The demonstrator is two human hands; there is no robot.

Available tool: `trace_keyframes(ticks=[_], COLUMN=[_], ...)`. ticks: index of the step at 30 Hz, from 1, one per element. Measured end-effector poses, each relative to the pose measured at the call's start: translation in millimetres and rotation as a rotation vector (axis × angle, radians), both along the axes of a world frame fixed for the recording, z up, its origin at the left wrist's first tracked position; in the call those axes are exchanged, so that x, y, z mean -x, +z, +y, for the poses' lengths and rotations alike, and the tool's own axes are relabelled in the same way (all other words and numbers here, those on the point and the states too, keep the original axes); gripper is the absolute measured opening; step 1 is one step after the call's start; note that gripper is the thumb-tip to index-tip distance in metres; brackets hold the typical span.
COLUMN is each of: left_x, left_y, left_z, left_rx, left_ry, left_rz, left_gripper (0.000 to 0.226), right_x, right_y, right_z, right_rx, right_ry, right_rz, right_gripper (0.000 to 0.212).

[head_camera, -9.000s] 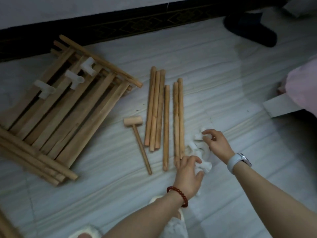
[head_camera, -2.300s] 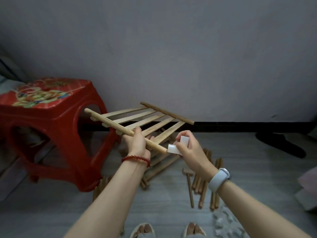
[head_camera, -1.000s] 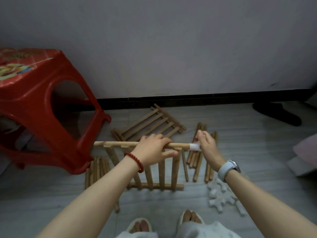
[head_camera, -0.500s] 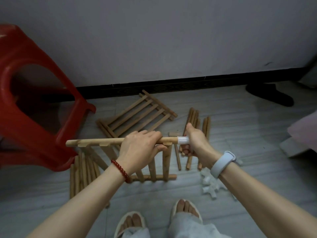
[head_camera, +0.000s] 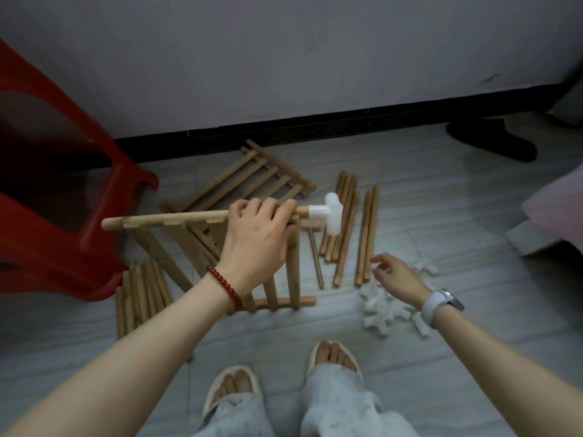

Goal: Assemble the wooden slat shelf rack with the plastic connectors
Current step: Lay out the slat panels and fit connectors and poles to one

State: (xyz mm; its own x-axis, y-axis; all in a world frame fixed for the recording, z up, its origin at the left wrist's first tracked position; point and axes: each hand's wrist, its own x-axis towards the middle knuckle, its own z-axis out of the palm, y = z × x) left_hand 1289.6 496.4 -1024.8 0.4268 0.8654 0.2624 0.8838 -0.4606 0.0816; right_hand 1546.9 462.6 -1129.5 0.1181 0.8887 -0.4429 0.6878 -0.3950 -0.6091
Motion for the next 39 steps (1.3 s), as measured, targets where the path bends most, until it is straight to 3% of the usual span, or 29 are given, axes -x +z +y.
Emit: trace_keyframes(ticks=[2,5,12,15,19,26,34,39], left_x=[0,0,-2,-4,6,30,31,44], left_y=[-3,-8,-11,-12,1,10,12,19], left_z=[11,24,26,22,29,37,74,62], left_rx=[-0.002,0.008,0.1,0.102,0.153,0.034,0.019,0.103], left_ry=[0.003,0.005,-0.043,-0.11,-0.03,0.069,0.173,0.158], left_rz=[-0.023,-0.035,-0.091,-0.103,-0.193,-0.346,-0.315,-0.37], left_gripper=[0.034,0.03,0.054,0.051,0.045,0.058,0.051,0.05], right_x=[-13,-7,9,9,6,8,32,24], right_y=[-39,-76,-99,-93,-79,-95,-107,-94], right_z=[-18,-31,-33,-29,-27,-26,9,14], right_rx=[0.186,0.293,0.231,0.201,0.155,0.208,0.154,0.111], right_ry=[0.201,0.383,0.473,0.45,0.394,0.423,0.368,0.251], right_rz=[-0.227,-0.419,-0.782,-0.736,-0.61,-0.609,-0.739,-0.503], right_gripper=[0.044,0.049,0.035,0.035,0.033,0.056,0.048,0.037])
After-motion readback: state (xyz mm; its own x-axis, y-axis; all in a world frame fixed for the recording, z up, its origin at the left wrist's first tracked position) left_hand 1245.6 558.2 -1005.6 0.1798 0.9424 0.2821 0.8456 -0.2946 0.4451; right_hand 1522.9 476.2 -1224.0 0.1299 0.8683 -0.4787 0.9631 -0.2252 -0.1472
